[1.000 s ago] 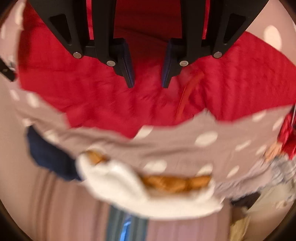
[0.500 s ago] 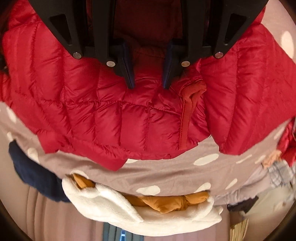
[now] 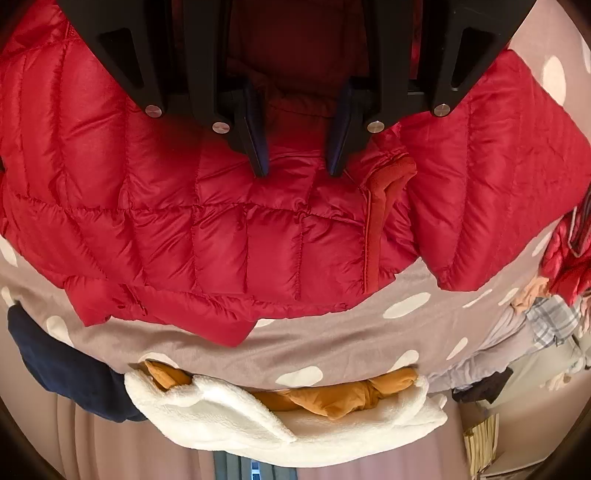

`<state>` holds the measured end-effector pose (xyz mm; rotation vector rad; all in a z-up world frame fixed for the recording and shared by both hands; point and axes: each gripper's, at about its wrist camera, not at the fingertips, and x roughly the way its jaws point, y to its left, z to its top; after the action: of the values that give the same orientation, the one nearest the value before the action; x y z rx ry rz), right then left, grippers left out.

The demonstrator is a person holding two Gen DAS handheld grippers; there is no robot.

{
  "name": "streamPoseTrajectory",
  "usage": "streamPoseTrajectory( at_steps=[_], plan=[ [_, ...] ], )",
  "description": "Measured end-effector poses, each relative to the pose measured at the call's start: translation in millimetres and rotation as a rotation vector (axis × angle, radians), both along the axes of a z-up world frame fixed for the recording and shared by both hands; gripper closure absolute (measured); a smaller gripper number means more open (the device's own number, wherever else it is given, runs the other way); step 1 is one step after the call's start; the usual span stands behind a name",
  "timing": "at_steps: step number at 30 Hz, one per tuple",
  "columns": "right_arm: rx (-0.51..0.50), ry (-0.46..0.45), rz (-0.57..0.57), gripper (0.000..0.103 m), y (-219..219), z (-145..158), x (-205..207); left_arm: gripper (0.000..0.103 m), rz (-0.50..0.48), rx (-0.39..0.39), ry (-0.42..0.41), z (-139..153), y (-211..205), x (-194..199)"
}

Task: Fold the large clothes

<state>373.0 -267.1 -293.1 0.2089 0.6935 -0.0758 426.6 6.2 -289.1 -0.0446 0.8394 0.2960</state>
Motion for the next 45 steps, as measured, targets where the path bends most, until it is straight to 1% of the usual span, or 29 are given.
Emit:
streamPoseTrajectory(
  at_steps=[6, 14, 21, 23, 25, 27, 28, 29, 30, 31, 32, 33, 34, 35, 36, 37, 38, 39, 40, 41, 42, 43, 45],
  plan=[
    [0.011, 0.0, 0.002, 0.096, -1.9, -1.1, 0.9, 0.07, 0.004, 0.03, 0.006, -0.3, -1.2, 0.7],
    [-0.038, 0.003, -0.006, 0.096, 3.2, -0.8, 1.2, 0.069, 0.006, -0.019, -0.008, 0.2, 2.0, -0.5],
    [-0.063, 0.006, -0.01, 0.095, 5.9, 0.1, 1.8, 0.069, 0.006, -0.036, -0.009, 0.4, 4.1, -0.3],
    [-0.064, 0.007, -0.01, 0.095, 5.8, 0.2, 2.0, 0.069, 0.004, -0.056, -0.01, 1.4, 6.6, -0.8],
    [-0.07, 0.01, -0.011, 0.093, 7.6, 1.3, 1.6, 0.066, 0.004, -0.095, -0.011, 5.0, 11.6, -2.1],
    [-0.099, 0.022, -0.009, 0.093, 12.5, 3.9, 2.6, 0.062, 0.005, -0.147, -0.009, 13.0, 18.0, -6.4],
    [-0.12, 0.031, -0.01, 0.09, 15.2, 7.0, 2.4, 0.058, 0.006, -0.169, -0.005, 18.5, 21.3, -10.3],
    [-0.136, 0.038, -0.009, 0.088, 17.7, 9.8, 1.1, 0.056, 0.001, -0.192, -0.005, 26.2, 25.2, -15.8],
    [-0.14, 0.045, -0.012, 0.078, 18.5, 12.8, -0.9, 0.054, -0.009, -0.218, -0.015, 34.2, 29.7, -21.8],
    [-0.116, 0.047, -0.02, 0.056, 19.0, 18.7, -7.0, 0.049, -0.019, -0.252, -0.04, 45.3, 37.1, -30.8],
    [-0.081, 0.043, -0.023, 0.044, 18.6, 23.6, -12.9, 0.044, -0.018, -0.276, -0.079, 60.0, 48.2, -43.6],
    [-0.036, 0.024, -0.03, 0.024, 18.3, 30.4, -21.1, 0.03, -0.015, -0.279, -0.114, 71.9, 57.7, -54.2],
    [0.011, -0.016, -0.052, 0.017, 18.0, 40.6, -33.0, 0.018, -0.013, -0.265, -0.174, 90.6, 74.8, -72.8],
    [0.031, -0.043, -0.061, 0.017, 18.7, 47.9, -41.0, 0.013, -0.01, -0.246, -0.211, 100.9, 87.4, -86.1],
    [0.051, -0.085, -0.058, 0.018, 19.9, 62.4, -54.9, 0.006, 0.005, -0.224, -0.244, 110.3, 102.3, -99.2],
    [0.057, -0.104, -0.055, 0.017, 21.3, 70.9, -62.7, 0.003, 0.04, -0.195, -0.275, 118.8, 121.9, -113.9],
    [0.054, -0.126, -0.05, 0.016, 24.0, 83.6, -74.7, 0.003, 0.097, -0.17, -0.299, 125.1, 147.4, -128.8],
    [0.047, -0.139, -0.044, 0.014, 26.3, 92.1, -83.3, 0.003, 0.143, -0.168, -0.301, 126.4, 169.1, -138.1],
    [0.036, -0.15, -0.039, 0.01, 28.1, 100.0, -94.0, 0.003, 0.197, -0.186, -0.282, 124.4, 195.3, -146.1],
    [0.022, -0.169, -0.04, 0.009, 30.2, 108.6, -109.6, 0.003, 0.265, -0.236, -0.242, 118.0, 227.1, -153.3],
    [0.013, -0.185, -0.038, 0.006, 30.7, 112.7, -120.7, 0.003, 0.353, -0.3, -0.212, 108.5, 259.3, -162.5],
    [0.0, -0.2, -0.037, 0.005, 31.4, 116.2, -132.6, 0.003, 0.438, -0.347, -0.211, 99.3, 284.6, -171.7],
    [-0.046, -0.225, -0.061, 0.004, 32.8, 120.9, -152.6, 0.003, 0.539, -0.394, -0.218, 85.2, 319.8, -182.9]
  ],
)
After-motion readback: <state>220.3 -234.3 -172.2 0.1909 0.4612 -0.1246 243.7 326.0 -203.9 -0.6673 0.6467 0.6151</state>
